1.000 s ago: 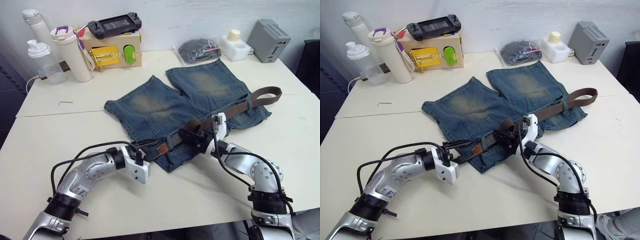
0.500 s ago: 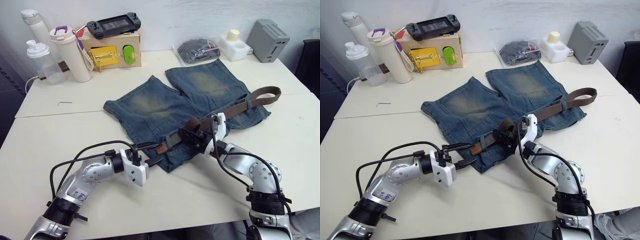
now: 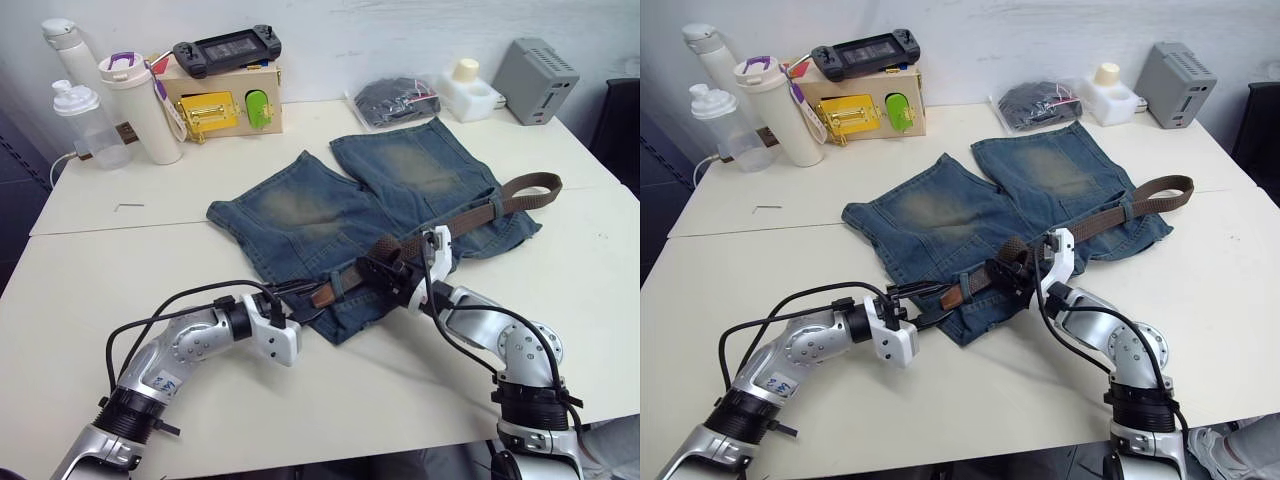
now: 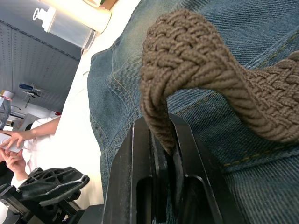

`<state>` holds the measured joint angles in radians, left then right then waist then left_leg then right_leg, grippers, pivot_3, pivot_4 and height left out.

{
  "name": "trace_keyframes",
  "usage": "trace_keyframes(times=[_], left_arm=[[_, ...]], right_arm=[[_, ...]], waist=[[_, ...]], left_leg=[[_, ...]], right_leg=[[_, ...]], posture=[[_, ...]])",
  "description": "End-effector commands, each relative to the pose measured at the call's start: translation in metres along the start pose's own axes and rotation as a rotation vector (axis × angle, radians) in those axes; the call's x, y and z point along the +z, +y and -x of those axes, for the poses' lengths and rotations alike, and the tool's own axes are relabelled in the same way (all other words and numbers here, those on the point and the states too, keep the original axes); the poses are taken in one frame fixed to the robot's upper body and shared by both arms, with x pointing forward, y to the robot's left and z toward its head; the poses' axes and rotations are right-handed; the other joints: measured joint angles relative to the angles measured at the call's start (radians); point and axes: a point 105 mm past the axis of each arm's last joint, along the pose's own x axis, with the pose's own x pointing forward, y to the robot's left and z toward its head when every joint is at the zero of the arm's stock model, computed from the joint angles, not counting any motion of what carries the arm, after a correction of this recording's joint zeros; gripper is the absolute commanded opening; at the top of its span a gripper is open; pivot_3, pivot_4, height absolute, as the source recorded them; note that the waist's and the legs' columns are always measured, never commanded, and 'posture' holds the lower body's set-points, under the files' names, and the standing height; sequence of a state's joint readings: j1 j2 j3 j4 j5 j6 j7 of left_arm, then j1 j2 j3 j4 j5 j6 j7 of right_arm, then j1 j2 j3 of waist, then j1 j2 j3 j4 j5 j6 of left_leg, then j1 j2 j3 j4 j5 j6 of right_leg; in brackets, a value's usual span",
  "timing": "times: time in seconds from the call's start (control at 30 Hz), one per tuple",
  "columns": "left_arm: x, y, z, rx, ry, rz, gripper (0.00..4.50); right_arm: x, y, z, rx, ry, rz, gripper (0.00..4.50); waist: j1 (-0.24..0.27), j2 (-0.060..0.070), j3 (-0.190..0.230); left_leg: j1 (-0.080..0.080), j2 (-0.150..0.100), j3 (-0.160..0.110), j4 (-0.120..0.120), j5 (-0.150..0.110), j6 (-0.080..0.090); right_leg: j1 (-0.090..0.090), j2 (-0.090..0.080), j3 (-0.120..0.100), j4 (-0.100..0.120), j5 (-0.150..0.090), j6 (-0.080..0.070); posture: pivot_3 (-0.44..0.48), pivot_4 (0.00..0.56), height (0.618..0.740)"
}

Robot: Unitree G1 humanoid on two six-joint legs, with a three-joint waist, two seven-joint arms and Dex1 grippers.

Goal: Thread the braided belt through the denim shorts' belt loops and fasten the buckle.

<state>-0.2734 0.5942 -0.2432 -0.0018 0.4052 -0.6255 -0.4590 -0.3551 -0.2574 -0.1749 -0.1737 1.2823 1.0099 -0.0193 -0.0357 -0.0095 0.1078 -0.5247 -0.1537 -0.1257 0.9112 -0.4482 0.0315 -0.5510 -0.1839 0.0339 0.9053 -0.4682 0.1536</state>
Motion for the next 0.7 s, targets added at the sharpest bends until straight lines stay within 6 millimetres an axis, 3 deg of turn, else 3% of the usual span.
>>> trace_keyframes(times=[0.03, 0.1, 0.3, 0.33, 0.4, 0.47, 0.6, 0.63, 0.7], left_arm=[[-0.001, 0.003, 0.005, 0.001, 0.006, -0.024, 0.95], [-0.003, 0.000, 0.007, -0.012, 0.017, -0.027, 0.09], [-0.005, 0.000, 0.007, -0.014, 0.025, -0.040, 0.03], [-0.004, 0.000, 0.007, -0.013, 0.024, -0.045, 0.00], [-0.004, 0.000, 0.007, -0.012, 0.023, -0.050, 0.00], [-0.003, 0.000, 0.007, -0.013, 0.021, -0.055, 0.00], [-0.003, 0.000, 0.007, -0.014, 0.019, -0.057, 0.00], [-0.003, -0.001, 0.007, -0.013, 0.018, -0.056, 0.00], [-0.002, -0.001, 0.008, -0.012, 0.017, -0.056, 0.00]], right_arm=[[-0.007, 0.007, -0.001, 0.036, 0.022, -0.014, 0.00], [-0.008, 0.007, -0.001, 0.036, 0.022, -0.013, 0.00], [-0.007, 0.008, 0.000, 0.040, 0.019, -0.011, 0.00], [-0.005, 0.008, 0.000, 0.039, 0.010, -0.014, 0.66], [-0.003, 0.009, 0.001, 0.036, -0.001, -0.017, 1.24], [0.003, 0.011, 0.004, 0.047, -0.017, -0.005, 2.21], [0.025, 0.022, 0.030, 0.067, -0.040, 0.153, 4.16], [0.026, 0.026, 0.039, 0.074, -0.012, 0.225, 4.44], [0.029, 0.027, 0.052, 0.072, 0.018, 0.314, 4.44]], waist=[[0.000, 0.000, 0.000], [-0.002, 0.001, -0.001], [-0.004, 0.001, -0.001], [-0.004, 0.001, -0.001], [-0.003, 0.001, -0.001], [-0.003, 0.001, -0.001], [0.002, 0.001, -0.001], [0.004, 0.002, 0.000], [0.008, 0.002, 0.000]], left_leg=[[0.000, 0.000, 0.000, 0.000, 0.000, 0.000], [0.000, 0.000, 0.000, 0.000, 0.000, 0.000], [0.001, 0.000, 0.000, -0.001, 0.000, 0.000], [0.001, 0.000, 0.000, -0.001, 0.000, 0.000], [0.001, 0.000, 0.000, -0.001, 0.000, 0.000], [0.001, 0.000, 0.000, -0.001, 0.000, 0.000], [0.000, 0.000, 0.000, 0.000, 0.000, 0.000], [0.000, 0.000, 0.000, 0.000, 0.000, 0.000], [0.000, -0.001, 0.000, 0.000, 0.000, 0.000]], right_leg=[[0.000, 0.000, 0.000, 0.000, 0.000, 0.000], [0.000, 0.000, 0.000, 0.000, 0.000, 0.000], [0.000, 0.000, 0.000, 0.000, 0.000, 0.000], [0.000, 0.000, 0.000, 0.000, 0.000, 0.000], [0.000, 0.000, 0.000, 0.000, 0.000, 0.000], [0.000, 0.000, 0.000, 0.000, 0.000, 0.000], [0.000, 0.000, 0.000, 0.000, 0.000, 0.000], [0.000, 0.000, 0.000, 0.000, 0.000, 0.000], [0.000, -0.001, 0.001, -0.001, 0.000, 0.000]], posture=[[0.000, 0.150, 0.645], [0.000, 0.150, 0.645], [0.000, 0.150, 0.645], [0.000, 0.150, 0.645], [0.000, 0.150, 0.645], [0.000, 0.150, 0.645], [0.000, 0.150, 0.645], [0.000, 0.150, 0.645], [0.000, 0.150, 0.645]])
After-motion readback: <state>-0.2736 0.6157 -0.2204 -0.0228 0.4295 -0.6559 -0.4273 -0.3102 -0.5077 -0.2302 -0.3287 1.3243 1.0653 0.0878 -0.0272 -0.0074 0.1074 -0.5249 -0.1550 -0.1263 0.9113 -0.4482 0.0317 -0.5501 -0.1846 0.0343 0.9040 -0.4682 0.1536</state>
